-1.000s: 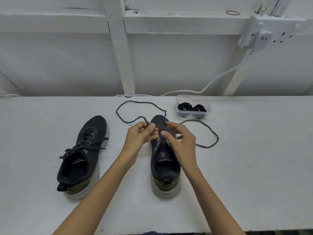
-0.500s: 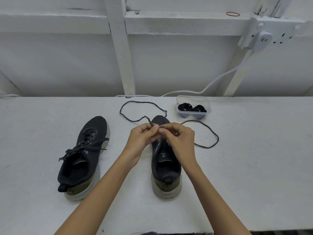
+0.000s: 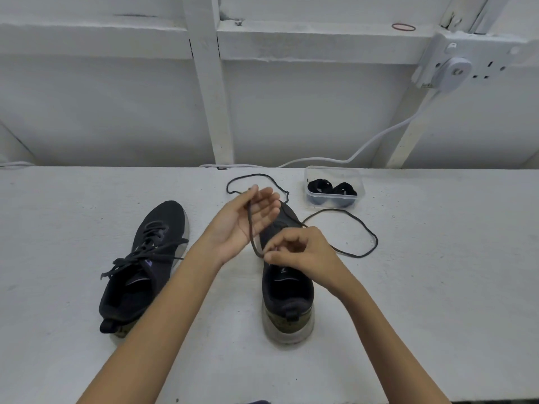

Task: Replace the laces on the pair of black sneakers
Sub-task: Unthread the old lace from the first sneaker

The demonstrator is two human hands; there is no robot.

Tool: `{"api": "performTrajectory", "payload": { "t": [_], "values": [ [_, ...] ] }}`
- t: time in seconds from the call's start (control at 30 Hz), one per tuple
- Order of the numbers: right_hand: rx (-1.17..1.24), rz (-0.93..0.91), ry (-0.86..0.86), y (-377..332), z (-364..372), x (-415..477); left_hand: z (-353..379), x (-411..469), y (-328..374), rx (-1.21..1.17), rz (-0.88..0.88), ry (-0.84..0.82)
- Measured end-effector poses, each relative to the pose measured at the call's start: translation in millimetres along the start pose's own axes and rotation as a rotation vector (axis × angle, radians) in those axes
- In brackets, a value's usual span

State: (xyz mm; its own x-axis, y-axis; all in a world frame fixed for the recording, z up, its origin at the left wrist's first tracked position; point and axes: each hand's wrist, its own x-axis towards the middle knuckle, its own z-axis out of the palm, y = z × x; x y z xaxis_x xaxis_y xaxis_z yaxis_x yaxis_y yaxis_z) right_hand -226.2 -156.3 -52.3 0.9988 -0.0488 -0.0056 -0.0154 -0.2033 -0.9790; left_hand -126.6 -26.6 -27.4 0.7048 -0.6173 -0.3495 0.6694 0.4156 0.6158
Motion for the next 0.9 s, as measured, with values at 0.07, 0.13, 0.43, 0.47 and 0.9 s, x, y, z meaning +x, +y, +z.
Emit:
{"api": "performTrajectory", "payload": {
  "t": [0.07,0.13,0.43,0.47,0.9],
  "values": [
    [-0.057,0.045,-0.062,-5.3,-8.5,2.6,4.2,-4.6,12.2,0.032,-0.019,-0.034],
    [-0.115,0.085,-0.042,-12.9,-15.3,10.6,8.7,-12.0,18.3,0.122,-0.058,-0.091],
    [-0.223,-0.113,0.401,-30.8,-31.0,70.1,12.1,-23.8,-0.2,0.429,-0.205,-0.162],
    [-0.225,-0.175,0.453,-35.4,-29.2,68.7,11.0,-22.3,-1.0,0.41,-0.202,-0.142],
    [-0.604,-0.712,0.381,-3.1,-8.2,17.0,3.3,-16.4,0.9,0.392,-0.069,-0.142]
  ]
}}
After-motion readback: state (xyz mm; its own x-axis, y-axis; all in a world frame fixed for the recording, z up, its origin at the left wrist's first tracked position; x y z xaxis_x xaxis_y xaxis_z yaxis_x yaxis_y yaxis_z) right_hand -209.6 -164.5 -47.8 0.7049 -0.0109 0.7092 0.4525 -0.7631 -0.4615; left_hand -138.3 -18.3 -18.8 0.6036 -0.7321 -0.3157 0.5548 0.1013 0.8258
